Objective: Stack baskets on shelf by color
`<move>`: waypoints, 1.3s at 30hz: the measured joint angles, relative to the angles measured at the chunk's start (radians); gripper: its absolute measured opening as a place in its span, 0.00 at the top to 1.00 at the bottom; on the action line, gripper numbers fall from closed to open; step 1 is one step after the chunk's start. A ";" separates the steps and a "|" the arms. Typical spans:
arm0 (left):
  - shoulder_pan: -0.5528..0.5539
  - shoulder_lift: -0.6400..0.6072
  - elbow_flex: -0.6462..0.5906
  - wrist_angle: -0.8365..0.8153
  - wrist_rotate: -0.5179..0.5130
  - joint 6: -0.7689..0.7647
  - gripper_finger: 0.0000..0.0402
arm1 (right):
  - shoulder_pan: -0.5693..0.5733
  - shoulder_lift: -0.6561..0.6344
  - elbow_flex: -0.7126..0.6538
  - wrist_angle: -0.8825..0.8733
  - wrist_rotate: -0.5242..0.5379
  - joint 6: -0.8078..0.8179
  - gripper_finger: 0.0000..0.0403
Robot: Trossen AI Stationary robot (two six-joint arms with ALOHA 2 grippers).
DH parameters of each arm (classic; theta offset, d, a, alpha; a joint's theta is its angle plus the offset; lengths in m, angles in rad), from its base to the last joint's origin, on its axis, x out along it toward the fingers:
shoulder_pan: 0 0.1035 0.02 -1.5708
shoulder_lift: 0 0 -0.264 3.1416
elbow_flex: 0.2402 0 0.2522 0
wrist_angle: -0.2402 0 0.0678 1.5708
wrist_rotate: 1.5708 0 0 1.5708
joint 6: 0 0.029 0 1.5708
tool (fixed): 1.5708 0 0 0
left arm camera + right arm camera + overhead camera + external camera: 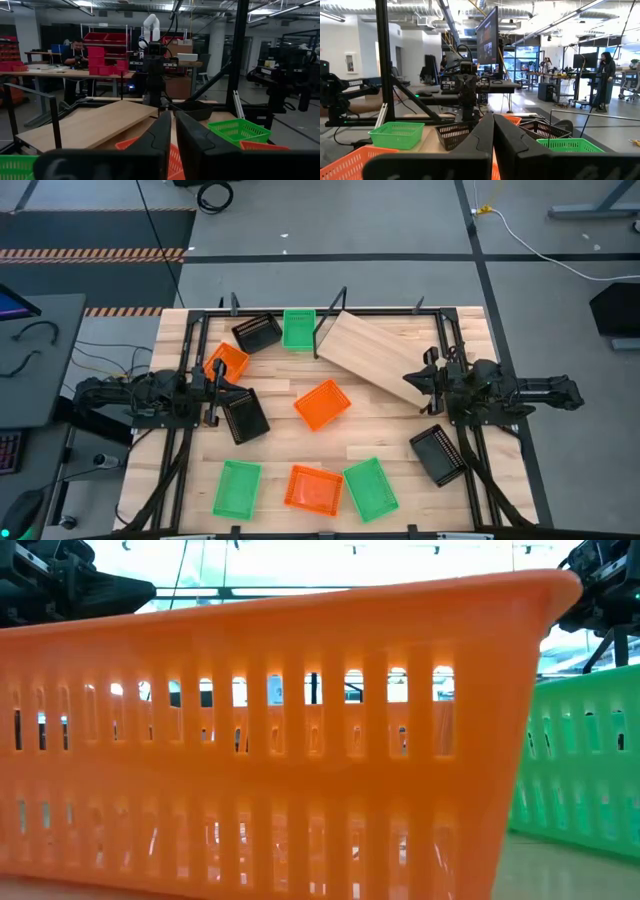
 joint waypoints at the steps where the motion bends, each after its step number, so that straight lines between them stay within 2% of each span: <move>1: 0.000 0.000 0.000 0.000 0.000 0.000 0.90 | 0.000 0.000 0.000 0.000 0.000 0.000 0.97; 14: 0.000 0.000 0.000 0.000 0.000 0.000 0.93 | 0.000 0.000 0.000 0.000 0.000 0.000 0.97; 39: 0.000 0.000 0.000 0.001 0.000 0.000 0.92 | 0.000 0.000 0.000 0.009 0.003 -0.023 0.97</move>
